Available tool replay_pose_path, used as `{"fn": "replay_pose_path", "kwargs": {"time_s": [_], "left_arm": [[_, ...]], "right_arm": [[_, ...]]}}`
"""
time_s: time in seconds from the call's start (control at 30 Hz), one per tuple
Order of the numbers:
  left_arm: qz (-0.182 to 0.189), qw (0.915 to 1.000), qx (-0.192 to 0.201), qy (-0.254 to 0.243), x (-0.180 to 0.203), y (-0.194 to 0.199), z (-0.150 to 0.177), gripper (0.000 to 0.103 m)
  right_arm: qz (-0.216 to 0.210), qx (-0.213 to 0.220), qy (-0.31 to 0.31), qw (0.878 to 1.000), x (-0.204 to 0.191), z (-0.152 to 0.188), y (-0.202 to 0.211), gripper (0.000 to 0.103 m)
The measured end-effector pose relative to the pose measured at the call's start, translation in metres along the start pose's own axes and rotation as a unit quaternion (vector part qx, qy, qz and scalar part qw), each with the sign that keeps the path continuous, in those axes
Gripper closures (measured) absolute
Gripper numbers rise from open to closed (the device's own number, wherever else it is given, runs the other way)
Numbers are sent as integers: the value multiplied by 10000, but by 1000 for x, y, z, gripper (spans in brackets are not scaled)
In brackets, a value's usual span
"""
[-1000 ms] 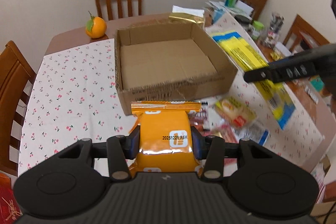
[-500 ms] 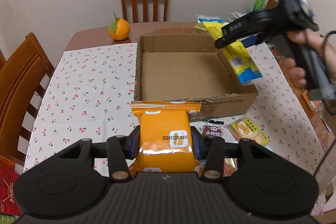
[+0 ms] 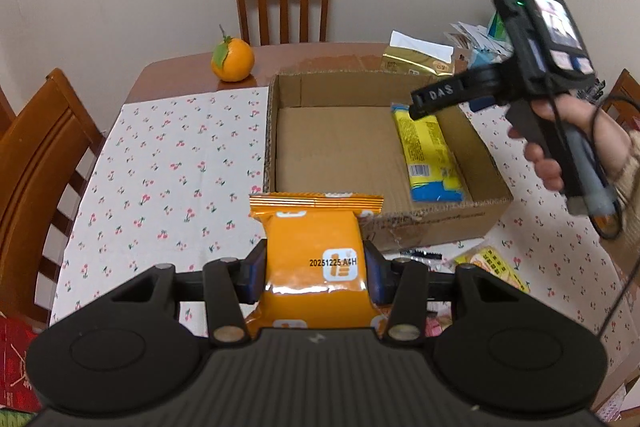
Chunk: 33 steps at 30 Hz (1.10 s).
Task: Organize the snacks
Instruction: 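Carry the yellow bar pack with the right gripper into the box and release, then lower the orange pack into the box and open the left gripper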
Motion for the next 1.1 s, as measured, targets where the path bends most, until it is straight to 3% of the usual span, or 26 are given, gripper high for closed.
{"fn": "replay_pose_path", "kwargs": {"time_s": [0.2, 0.4, 0.5, 0.8, 1.1], "left_arm": [[75, 9998, 76, -162, 6, -12, -21, 57], [171, 9993, 130, -294, 15, -31, -44, 57], [214, 9991, 123, -359, 21, -46, -56, 57], [285, 9980, 47, -570, 46, -100, -91, 57], [210, 9984, 19, -520, 66, -146, -118, 53]], "right_arm": [[-207, 230, 84, 9995, -6, 17, 35, 1], [-336, 528, 257, 9977, -20, 49, 78, 0], [-207, 608, 359, 9973, -26, 68, 94, 0], [-29, 394, 399, 9984, -30, 121, 114, 0], [152, 156, 297, 9993, -25, 148, 115, 0]]}}
Point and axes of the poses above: each gripper's, at about its wrist camera, not at the fingertips, and y roughly against the way its jaws point, x to its right, z to its underside, the point moved 6 cm from there along -y, roughly the way its jaws point, and after that the axes turned 8 degrees about y, right-handed, at the moved point
